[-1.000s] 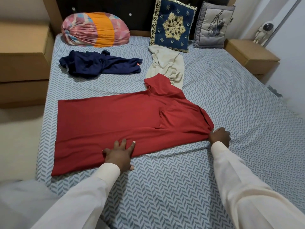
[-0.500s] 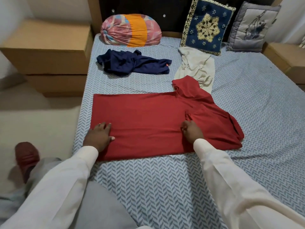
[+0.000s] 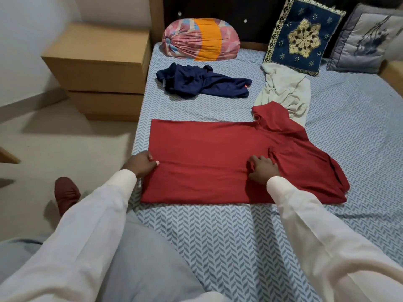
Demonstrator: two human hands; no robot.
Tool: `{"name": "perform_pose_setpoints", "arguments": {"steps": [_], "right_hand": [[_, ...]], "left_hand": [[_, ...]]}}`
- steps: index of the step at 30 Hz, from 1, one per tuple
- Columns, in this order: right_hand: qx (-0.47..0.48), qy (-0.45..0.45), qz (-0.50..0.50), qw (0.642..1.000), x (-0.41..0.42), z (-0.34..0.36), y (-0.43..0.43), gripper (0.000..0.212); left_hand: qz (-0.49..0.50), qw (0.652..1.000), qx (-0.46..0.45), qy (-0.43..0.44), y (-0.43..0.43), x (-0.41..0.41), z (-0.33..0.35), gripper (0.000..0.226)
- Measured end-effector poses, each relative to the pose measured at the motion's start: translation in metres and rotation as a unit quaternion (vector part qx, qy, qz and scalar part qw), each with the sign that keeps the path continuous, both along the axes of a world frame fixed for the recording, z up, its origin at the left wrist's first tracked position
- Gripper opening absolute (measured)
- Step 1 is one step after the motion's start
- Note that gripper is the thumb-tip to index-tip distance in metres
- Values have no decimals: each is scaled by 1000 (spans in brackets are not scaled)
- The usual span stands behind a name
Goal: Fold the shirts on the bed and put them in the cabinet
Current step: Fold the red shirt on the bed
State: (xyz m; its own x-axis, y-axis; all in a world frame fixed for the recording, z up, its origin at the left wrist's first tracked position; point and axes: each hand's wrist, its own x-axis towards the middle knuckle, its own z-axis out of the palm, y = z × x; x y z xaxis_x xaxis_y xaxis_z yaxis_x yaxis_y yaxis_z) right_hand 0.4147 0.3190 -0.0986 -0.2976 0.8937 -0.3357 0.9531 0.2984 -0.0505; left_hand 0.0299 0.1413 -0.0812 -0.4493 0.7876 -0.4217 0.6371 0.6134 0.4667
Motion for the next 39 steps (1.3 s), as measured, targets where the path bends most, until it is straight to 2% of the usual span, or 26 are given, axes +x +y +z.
{"name": "perform_pose_setpoints", "arguments": {"steps": [3, 4, 6, 11, 15, 19, 23, 31, 34, 36, 39], "right_hand": [[22, 5, 7, 1000, 4, 1, -3, 60], [25, 7, 7, 1000, 5, 0, -5, 60], [21, 9, 3, 1000, 6, -2, -8, 57], [36, 18, -28, 999, 11, -4, -15, 53], [84, 37, -85, 992, 36, -5, -26, 56], [108, 106, -168, 974, 70, -17, -54, 43], [127, 146, -166, 967, 97, -32, -73, 31], [136, 145, -195, 960, 114, -29, -74, 14], [162, 153, -163, 961, 132, -36, -78, 15], [166, 165, -123, 964, 142, -40, -77, 23], [131, 145, -78, 978, 134, -39, -77, 26]], "left_hand": [[65, 986, -36, -150, -11, -1, -5, 52], [70, 981, -57, -174, -13, 0, -5, 57], [55, 980, -91, -166, -18, -1, -5, 61], [32, 975, -170, -143, -41, -3, -8, 49], [83, 975, -132, -160, -61, -1, -13, 39], [120, 963, -95, -223, -70, 4, -14, 39], [52, 981, -106, -155, -74, 10, -11, 40], [-36, 991, -131, -13, -84, 13, -10, 33], [-27, 989, -147, 20, -79, 12, -11, 36], [0, 987, -149, 57, -75, 19, -6, 44], [43, 981, -69, 174, -67, 41, 5, 65]]}}
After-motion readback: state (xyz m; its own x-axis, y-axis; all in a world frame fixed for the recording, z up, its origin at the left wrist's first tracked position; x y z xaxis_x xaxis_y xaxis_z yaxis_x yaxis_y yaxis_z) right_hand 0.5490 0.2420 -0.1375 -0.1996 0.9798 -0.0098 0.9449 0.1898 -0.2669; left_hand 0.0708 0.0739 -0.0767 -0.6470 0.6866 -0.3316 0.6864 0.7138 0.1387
